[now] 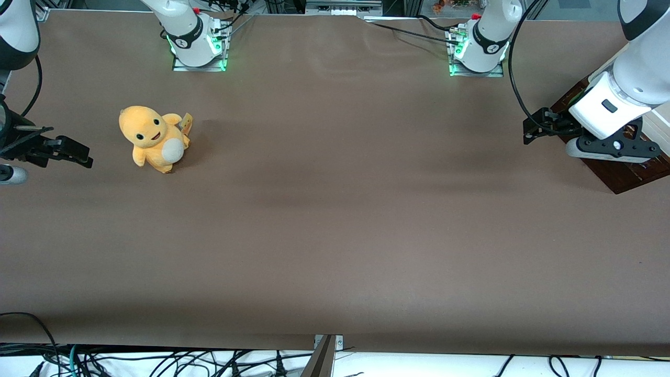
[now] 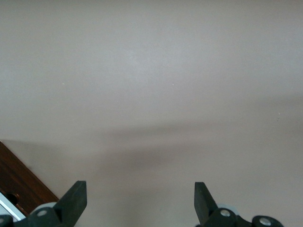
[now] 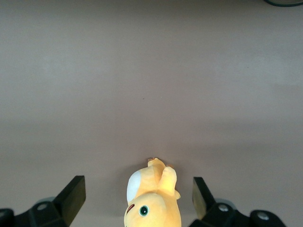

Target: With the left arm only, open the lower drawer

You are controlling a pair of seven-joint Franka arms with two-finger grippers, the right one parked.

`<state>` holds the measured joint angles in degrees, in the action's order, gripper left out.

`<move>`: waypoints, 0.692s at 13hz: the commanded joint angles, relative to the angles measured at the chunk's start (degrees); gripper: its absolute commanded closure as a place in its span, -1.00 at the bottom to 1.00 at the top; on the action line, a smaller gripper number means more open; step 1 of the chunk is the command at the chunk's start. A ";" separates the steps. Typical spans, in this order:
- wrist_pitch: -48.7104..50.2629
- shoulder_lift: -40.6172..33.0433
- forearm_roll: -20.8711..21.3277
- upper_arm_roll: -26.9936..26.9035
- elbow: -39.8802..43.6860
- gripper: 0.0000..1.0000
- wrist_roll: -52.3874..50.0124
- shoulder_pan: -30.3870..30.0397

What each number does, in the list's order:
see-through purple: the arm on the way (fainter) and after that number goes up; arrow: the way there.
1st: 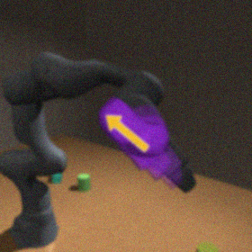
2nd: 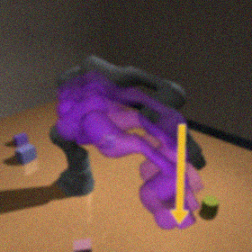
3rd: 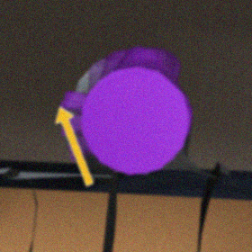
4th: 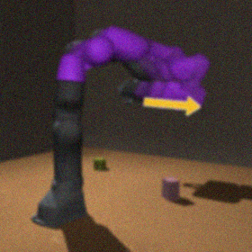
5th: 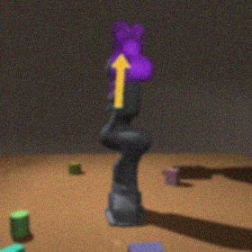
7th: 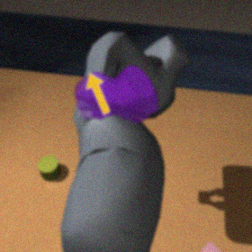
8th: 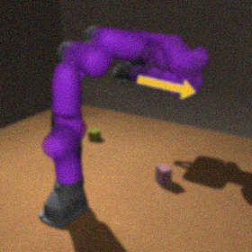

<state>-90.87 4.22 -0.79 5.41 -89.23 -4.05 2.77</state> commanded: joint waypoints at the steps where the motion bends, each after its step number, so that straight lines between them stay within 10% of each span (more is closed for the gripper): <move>1: 0.78 -0.88 -1.23 0.04 -0.24 -1.00 1.15 -0.40; 9: 1.39 -0.97 -1.06 0.13 -0.16 -1.00 1.23 -0.31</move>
<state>-90.68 4.20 -0.79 5.41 -89.23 -4.05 2.77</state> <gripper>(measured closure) 0.000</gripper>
